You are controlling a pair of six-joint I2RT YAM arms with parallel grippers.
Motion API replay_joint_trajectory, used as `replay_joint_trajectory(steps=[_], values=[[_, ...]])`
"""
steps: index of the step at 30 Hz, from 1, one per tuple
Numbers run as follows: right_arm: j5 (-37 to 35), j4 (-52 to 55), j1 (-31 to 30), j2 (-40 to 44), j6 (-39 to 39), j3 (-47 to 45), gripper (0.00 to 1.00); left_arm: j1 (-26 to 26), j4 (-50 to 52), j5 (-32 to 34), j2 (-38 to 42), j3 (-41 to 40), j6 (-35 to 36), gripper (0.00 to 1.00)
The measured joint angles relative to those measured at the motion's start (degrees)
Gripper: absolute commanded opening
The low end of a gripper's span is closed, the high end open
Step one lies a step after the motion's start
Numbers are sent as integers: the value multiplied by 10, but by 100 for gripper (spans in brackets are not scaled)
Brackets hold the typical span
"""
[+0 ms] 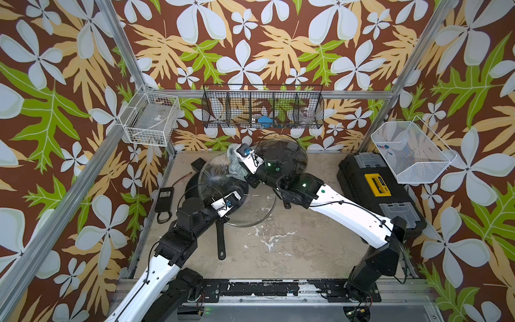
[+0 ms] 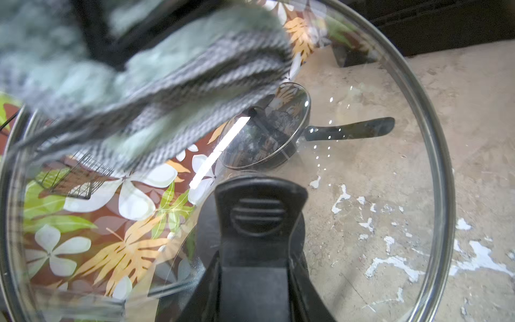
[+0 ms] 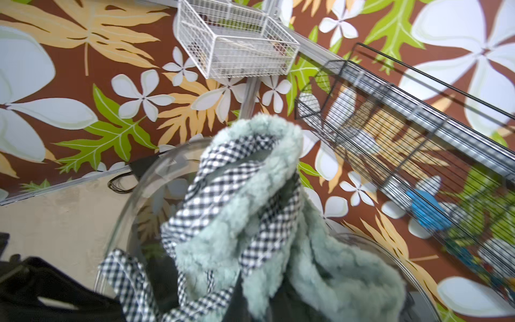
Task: Wipe the pot lid with a cloth
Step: Wipe the pot lid.
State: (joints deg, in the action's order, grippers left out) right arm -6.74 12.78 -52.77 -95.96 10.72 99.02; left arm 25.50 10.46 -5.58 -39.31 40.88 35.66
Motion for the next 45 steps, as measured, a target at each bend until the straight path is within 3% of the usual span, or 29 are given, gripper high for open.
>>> replay_joint_trajectory(steps=[5, 12, 16, 28, 34, 45], values=[[-20, -40, 15, 82, -21, -125, 0, -1, -17, 23, -4, -9, -96, 0], [-7, -69, -1, 127, -45, -231, 0, -1, -49, 32, -29, -12, -272, 0], [-2, -77, -28, 124, -51, -251, 0, -1, -81, 44, -40, -10, -358, 0], [24, -97, -82, 40, -73, -223, 0, -1, -137, 81, -46, 10, -511, 0], [14, -92, -81, 46, -74, -216, 0, -1, -147, 82, -47, 13, -520, 0], [5, -78, -17, 99, -45, -172, 0, -2, -143, 141, -36, 19, -439, 0]])
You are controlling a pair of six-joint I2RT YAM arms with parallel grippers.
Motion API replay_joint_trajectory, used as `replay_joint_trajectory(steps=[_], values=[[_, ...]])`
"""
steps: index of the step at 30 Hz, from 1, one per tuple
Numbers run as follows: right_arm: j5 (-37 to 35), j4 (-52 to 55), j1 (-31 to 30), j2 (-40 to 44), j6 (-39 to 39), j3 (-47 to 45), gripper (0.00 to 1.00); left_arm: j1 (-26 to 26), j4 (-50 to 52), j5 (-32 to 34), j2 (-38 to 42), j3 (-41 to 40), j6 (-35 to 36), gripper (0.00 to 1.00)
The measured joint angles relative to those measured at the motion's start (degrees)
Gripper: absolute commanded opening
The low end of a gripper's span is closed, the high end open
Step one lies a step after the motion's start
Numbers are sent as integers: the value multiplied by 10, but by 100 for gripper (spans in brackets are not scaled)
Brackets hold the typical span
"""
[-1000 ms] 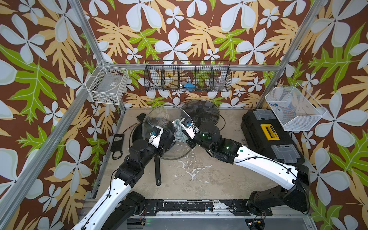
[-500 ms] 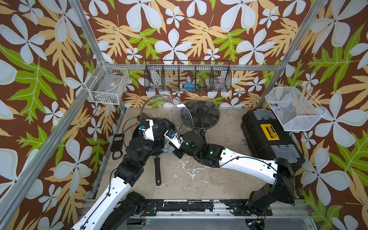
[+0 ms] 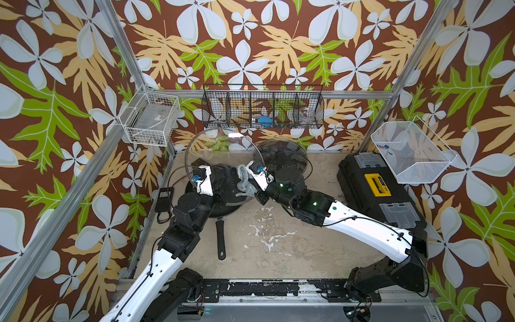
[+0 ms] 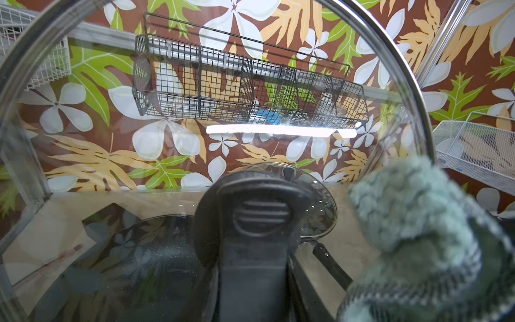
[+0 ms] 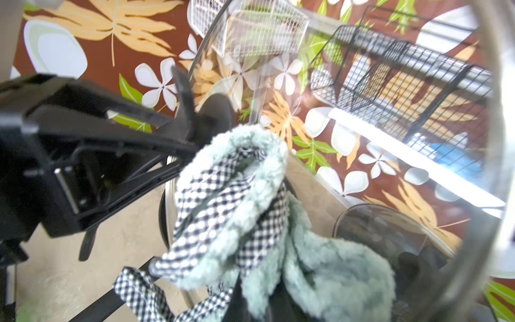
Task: Wipe the pot lid with a cloth
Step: Wipe the pot lid.
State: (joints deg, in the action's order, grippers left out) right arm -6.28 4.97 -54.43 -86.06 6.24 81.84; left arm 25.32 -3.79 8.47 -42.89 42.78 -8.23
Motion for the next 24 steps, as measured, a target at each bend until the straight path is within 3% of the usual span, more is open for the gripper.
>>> replay_joint_trajectory(steps=[12, 24], values=[[-6, 41, 2, -98, 31, 183, 0, 1, 88, -165, 12, 5, 271, 0], [33, 135, -45, -209, 77, 307, 0, 1, 162, -246, 34, 5, 533, 0]])
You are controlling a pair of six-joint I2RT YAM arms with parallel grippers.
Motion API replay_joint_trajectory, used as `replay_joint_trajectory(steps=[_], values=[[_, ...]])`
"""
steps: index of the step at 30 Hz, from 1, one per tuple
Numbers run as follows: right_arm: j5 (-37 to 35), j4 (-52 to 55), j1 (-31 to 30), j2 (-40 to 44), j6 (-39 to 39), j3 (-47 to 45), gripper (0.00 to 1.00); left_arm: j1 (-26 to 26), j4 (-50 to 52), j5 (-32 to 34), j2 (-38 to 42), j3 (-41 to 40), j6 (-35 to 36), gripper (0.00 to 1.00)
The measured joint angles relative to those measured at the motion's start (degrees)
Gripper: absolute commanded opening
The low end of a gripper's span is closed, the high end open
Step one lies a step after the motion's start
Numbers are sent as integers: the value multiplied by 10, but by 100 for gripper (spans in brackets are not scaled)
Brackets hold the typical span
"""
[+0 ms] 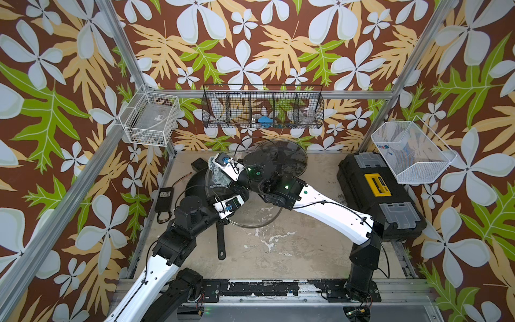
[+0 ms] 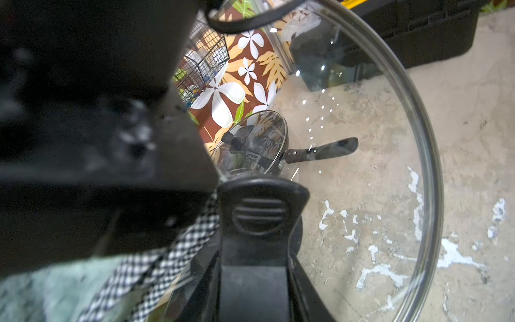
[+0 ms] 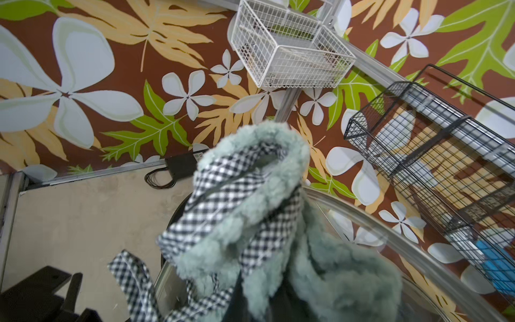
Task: Wipe the pot lid with a cloth
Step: Wipe the pot lid.
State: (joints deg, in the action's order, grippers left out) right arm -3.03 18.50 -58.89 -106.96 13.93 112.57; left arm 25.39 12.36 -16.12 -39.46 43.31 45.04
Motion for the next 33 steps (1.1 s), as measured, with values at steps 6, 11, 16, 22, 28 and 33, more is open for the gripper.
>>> replay_joint_trajectory(steps=[6, 11, 16, 22, 28, 33], values=[[-8, 11, 12, 23, 4, -9, 0, 0, 30, 7, 9, -7, 81, 0], [-30, 10, 26, 19, 4, 16, 0, 0, 49, 18, 10, -13, 134, 0], [-28, 20, 6, -23, 13, 42, 0, 0, 63, 21, 11, -13, 152, 0], [-14, 43, -7, -46, 17, 59, 0, 0, 60, 21, 16, -17, 164, 0], [-32, 22, 27, 23, 6, 9, 0, 0, 57, 22, 17, -23, 151, 0], [-60, -17, 52, 104, -2, -85, 0, 0, 44, 32, 10, -21, 85, 0]])
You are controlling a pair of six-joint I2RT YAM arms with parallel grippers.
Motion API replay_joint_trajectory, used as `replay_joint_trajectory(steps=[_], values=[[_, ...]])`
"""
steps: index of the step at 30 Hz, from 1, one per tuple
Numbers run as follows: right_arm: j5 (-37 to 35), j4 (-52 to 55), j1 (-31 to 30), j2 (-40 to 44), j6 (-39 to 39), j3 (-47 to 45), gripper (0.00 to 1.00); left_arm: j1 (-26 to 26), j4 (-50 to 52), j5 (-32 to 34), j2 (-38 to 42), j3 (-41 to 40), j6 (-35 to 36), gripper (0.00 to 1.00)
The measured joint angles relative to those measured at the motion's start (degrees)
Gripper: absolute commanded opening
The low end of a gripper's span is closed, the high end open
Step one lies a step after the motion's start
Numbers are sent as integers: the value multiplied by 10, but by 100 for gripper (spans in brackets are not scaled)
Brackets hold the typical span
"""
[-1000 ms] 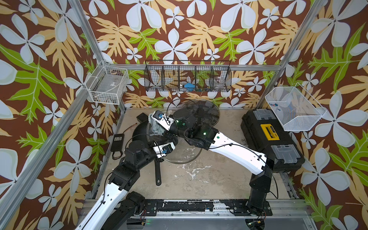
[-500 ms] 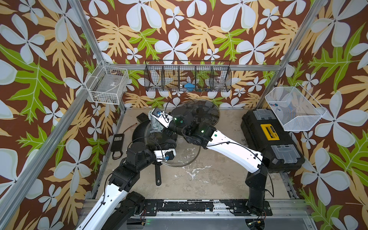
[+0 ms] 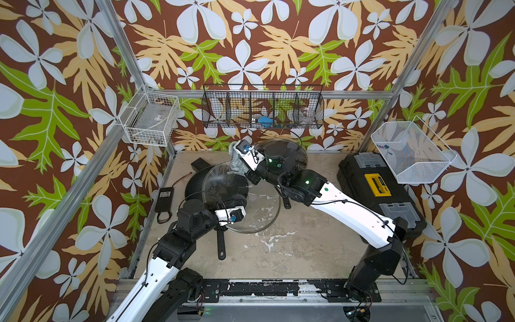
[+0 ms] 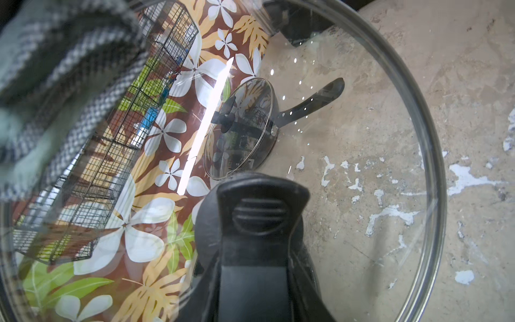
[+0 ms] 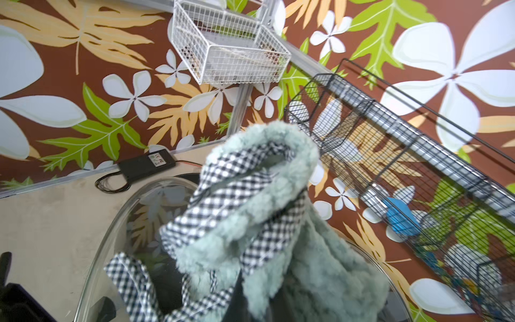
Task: Wipe the pot lid with a cloth
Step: Wipe the pot lid.
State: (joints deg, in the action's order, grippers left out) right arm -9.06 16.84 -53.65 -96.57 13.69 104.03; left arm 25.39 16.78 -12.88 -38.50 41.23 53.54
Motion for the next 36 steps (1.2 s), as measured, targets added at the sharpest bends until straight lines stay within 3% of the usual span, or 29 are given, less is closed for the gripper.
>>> replay_joint_trajectory(steps=[9, 15, 20, 25, 36], values=[[-9, -56, 8, 148, -24, -216, 0, 0, -65, 42, -7, -2, -219, 0], [-3, -61, 9, 195, -44, -282, 0, 0, -89, 69, -31, 15, -370, 0], [-5, -91, 11, 233, -57, -298, 0, 2, -99, 86, -42, 25, -421, 0], [-4, -141, 11, 276, -64, -347, 0, 1, -91, 154, -69, 48, -478, 0], [53, -158, 7, 284, -59, -395, 0, 0, 56, 276, -217, 183, -569, 0]])
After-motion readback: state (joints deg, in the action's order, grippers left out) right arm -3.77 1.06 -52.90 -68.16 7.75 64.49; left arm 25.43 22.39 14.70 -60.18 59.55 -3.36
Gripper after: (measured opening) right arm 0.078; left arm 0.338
